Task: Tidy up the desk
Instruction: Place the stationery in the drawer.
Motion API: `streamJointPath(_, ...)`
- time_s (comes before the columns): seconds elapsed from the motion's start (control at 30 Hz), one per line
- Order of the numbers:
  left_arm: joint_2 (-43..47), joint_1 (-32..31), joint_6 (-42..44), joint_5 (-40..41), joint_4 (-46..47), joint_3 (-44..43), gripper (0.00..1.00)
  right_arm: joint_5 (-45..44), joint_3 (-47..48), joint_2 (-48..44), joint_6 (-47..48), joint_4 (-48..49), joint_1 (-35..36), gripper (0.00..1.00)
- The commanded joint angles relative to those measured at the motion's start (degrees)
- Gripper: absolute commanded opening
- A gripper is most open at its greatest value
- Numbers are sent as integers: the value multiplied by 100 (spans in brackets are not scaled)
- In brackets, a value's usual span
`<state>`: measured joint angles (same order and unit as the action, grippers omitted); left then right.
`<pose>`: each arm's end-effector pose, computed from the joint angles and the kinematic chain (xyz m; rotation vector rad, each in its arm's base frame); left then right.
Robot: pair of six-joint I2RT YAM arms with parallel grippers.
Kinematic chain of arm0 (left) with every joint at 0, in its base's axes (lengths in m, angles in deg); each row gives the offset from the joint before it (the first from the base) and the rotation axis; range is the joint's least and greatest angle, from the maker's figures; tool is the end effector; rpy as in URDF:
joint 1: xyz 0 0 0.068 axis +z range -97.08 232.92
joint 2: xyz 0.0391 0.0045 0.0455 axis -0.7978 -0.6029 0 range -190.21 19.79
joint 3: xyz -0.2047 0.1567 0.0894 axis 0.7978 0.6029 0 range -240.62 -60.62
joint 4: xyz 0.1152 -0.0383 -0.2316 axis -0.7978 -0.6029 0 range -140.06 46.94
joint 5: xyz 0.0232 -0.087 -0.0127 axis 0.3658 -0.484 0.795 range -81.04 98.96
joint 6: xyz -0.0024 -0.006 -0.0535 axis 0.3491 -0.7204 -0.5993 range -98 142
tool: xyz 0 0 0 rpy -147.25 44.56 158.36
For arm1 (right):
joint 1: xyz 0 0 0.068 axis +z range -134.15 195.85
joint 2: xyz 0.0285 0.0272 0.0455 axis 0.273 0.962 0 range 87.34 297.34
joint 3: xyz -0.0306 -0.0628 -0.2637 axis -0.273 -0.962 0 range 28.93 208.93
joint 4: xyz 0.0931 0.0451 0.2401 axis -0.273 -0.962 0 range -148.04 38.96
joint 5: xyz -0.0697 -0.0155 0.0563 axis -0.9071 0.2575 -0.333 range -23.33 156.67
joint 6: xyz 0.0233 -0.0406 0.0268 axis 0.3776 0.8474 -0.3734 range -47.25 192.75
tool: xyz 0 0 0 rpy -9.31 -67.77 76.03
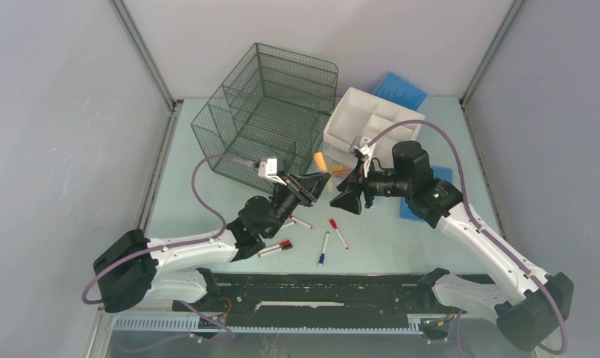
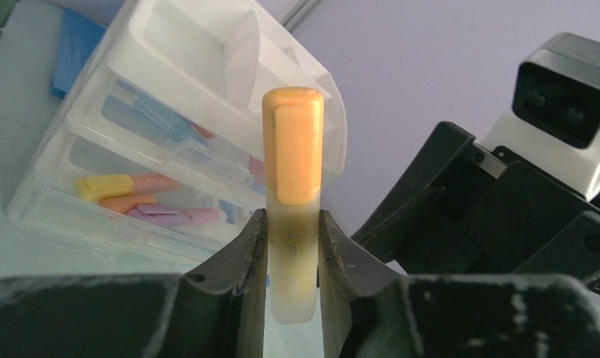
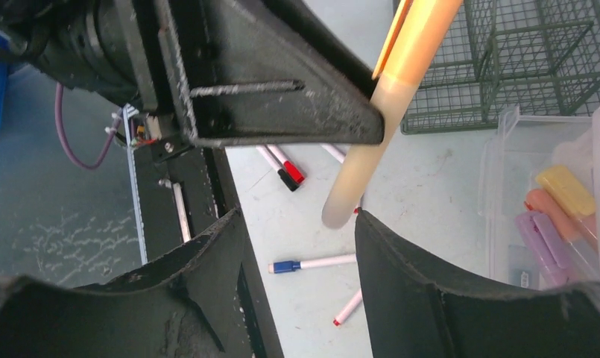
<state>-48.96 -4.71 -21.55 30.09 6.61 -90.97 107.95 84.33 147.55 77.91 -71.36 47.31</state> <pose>0.1493 -0.2117 0.2754 -0.1505 1.4918 -1.2039 0.1832 0.1397 0.3390 -1.0714 1.7297 1.0118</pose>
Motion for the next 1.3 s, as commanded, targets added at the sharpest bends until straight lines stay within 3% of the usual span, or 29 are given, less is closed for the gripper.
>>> streamJointPath(0.0,-142,-190,-31,220,280,-348,0,-312,-40,-16,-669,557,-50,63)
streamJointPath(0.27,-312,-317,-22,190,315,-513,0,-1001,-113,22,-710,652,-52,60)
streamJointPath(0.63,-478,-427,-22,1,448,-612,0,-1094,-109,144,-707,645,-28,51)
streamJointPath(0.7,-491,-434,-10,-46,471,-613,0,-1131,-111,149,-689,634,-26,40)
streamJointPath(0.8,-471,-439,44,-78,473,-604,0,-1211,-112,147,-647,624,-26,9)
streamJointPath(0.87,-414,-434,148,-130,466,-584,11,-1286,-112,150,-607,618,-17,0)
streamJointPath(1.1,205,-434,1059,-424,187,-329,63,-1511,-109,82,-299,543,-17,0)
streamJointPath(1.27,763,-435,1710,-257,-197,4,85,-1837,-53,9,432,322,25,0)
